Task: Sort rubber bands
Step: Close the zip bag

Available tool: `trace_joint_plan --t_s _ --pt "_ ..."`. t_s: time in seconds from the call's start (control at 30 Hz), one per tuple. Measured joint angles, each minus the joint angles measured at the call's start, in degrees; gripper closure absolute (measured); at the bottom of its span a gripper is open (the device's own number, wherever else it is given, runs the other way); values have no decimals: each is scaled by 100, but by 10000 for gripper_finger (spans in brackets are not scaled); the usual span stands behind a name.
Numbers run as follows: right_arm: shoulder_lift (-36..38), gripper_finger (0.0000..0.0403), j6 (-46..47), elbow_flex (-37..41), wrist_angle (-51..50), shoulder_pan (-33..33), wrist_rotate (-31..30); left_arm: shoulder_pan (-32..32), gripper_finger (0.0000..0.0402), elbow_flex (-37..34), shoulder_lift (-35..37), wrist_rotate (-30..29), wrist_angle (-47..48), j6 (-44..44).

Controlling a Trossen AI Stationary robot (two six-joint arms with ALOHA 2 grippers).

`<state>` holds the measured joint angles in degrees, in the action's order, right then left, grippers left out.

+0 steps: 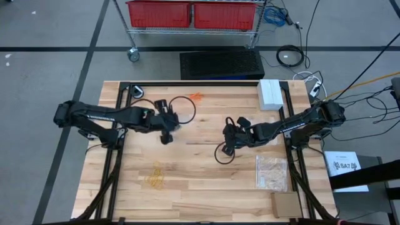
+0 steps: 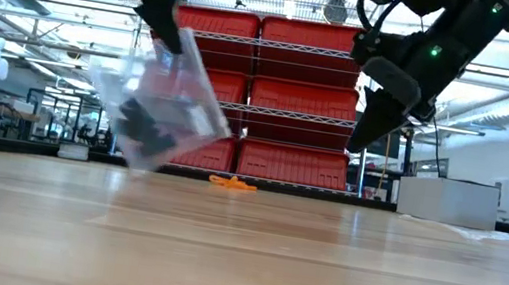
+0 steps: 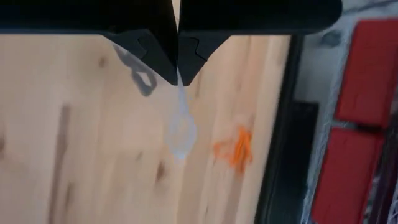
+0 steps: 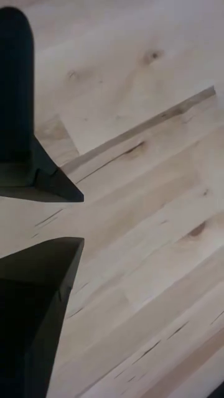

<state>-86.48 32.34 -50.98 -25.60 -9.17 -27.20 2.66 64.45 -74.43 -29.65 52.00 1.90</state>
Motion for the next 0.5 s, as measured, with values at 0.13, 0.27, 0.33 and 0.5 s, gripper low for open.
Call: trace_joint_plan --t_s 0.13,0.27,0.33,0.5 --pt "0 310 -19 0 45 0 2 0 401 37 -142 -229 579 -155" --pt "0 310 -20 0 57 2 4 10 401 26 -501 -337 747 -344" --pt "0 310 -17 0 58 1 16 40 401 -17 -732 -334 568 -418" --pt "0 310 -16 0 63 2 198 101 399 -29 -1377 265 -604 -492"
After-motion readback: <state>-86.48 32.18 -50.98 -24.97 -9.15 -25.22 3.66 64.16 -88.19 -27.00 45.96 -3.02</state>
